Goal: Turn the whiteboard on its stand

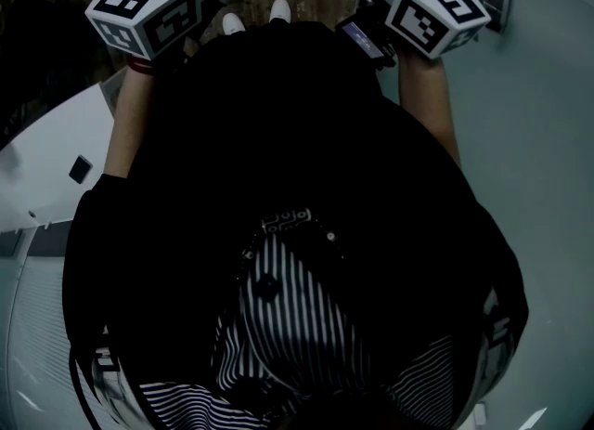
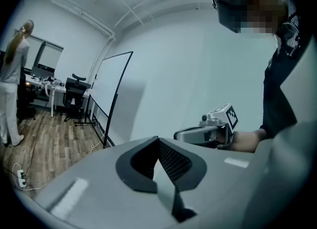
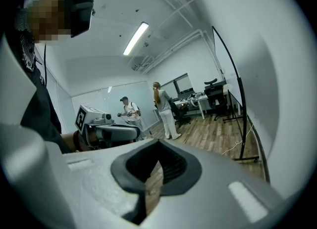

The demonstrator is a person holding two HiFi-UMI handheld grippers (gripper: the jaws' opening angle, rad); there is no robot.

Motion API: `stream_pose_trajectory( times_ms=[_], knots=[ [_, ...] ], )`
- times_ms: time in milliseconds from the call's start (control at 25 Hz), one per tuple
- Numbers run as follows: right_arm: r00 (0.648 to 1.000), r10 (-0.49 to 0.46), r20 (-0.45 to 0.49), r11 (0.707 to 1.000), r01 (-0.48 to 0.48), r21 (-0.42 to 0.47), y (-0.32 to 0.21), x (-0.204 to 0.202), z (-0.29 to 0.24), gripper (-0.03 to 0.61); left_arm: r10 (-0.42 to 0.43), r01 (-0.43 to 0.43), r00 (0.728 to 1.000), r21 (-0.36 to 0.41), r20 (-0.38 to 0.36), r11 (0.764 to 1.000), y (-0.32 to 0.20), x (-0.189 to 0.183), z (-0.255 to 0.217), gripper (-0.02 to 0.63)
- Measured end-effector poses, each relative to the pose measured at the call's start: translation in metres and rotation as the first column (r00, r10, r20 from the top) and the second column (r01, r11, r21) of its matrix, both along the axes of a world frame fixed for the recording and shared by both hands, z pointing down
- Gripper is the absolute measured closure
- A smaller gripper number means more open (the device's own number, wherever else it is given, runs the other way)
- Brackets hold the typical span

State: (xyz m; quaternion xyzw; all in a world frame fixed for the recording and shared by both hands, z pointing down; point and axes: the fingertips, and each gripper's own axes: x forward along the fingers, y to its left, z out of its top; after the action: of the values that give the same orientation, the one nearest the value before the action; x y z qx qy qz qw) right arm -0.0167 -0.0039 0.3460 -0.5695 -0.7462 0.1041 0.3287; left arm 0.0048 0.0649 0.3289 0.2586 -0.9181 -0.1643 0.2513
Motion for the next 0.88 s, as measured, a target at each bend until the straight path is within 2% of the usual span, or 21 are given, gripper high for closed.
stream_pose_trajectory(
  times_ms=[360,680,880],
  knots=[
    [1.0,0.012,0.004,1.0,-0.012,-0.016,-0.021,-0.017,-0.001,0.577,-0.059,0.059,0.998,0.014,0.001,0.998,-0.007,-0.011,-0.003,0.617],
    [1.0,0.005,-0.003,1.0,-0.005,-0.019,-0.03,-0.022,0.004,0.577,-0.062,0.062,0.998,0.026,-0.004,0.998,-0.017,-0.011,-0.003,0.615],
    [1.0,0.003,-0.019,1.0,-0.003,-0.011,-0.036,-0.025,0.007,0.577,-0.098,0.098,0.995,0.023,-0.007,0.995,-0.01,-0.013,-0.008,0.615]
  ],
)
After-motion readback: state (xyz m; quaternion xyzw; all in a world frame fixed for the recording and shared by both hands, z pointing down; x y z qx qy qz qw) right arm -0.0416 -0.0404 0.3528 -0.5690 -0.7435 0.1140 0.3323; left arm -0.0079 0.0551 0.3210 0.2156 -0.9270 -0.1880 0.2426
